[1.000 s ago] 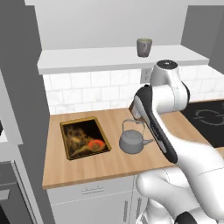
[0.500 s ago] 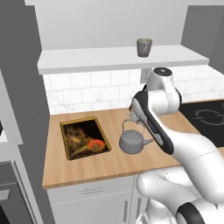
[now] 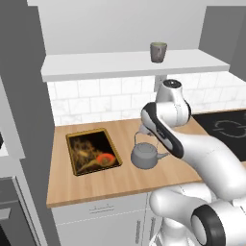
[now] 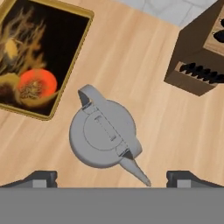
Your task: Pick the kettle from the counter and place it on the tray. Then pick the mug from the cabinet and place it on the tray. Then close the cabinet doors.
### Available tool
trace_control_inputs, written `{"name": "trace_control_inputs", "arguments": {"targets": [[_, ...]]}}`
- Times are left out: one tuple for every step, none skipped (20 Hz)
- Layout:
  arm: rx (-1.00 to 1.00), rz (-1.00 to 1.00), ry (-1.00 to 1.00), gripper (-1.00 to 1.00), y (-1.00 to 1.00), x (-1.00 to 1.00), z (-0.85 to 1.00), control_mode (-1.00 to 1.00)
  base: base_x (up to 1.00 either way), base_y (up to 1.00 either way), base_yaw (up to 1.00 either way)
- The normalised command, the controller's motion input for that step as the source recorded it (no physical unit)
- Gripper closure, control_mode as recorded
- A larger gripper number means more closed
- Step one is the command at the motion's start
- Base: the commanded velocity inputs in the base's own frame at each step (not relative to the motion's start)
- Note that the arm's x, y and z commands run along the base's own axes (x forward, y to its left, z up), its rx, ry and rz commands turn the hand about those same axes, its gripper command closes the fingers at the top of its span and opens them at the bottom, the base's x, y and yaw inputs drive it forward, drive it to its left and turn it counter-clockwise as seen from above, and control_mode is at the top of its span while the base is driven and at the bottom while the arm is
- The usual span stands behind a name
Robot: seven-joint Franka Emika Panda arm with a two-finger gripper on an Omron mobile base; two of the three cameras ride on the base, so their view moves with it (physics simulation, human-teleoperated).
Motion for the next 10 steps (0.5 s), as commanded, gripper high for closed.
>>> {"name": "trace_control_inputs", "arguments": {"targets": [[0.0, 0.0, 0.0, -1.0, 0.0, 0.16, -0.26, -1.0, 0.0, 0.0, 0.0], [0.0, 0.0, -0.01, -1.0, -0.09, 0.01, -0.25, -1.0, 0.0, 0.0, 0.0], [0.0, 0.0, -0.03, -1.0, -0.08, 0.0, -0.29, -1.0, 0.0, 0.0, 0.0], [0.0, 0.0, 0.0, -1.0, 0.0, 0.07, -0.28, -1.0, 0.0, 0.0, 0.0], [0.0, 0.0, 0.0, -1.0, 0.0, 0.08, -0.23, -1.0, 0.0, 0.0, 0.0], [0.0, 0.0, -0.04, -1.0, -0.01, 0.0, -0.21, -1.0, 0.0, 0.0, 0.0], [0.0, 0.0, -0.05, -1.0, -0.03, 0.0, -0.28, -1.0, 0.0, 0.0, 0.0], [0.0, 0.0, 0.0, -1.0, 0.0, 0.09, -0.3, -1.0, 0.0, 0.0, 0.0], [0.0, 0.0, 0.0, -1.0, 0.0, 0.16, -0.26, -1.0, 0.0, 0.0, 0.0], [0.0, 0.0, 0.0, -1.0, 0.0, 0.23, -0.29, -1.0, 0.0, 0.0, 0.0]]}}
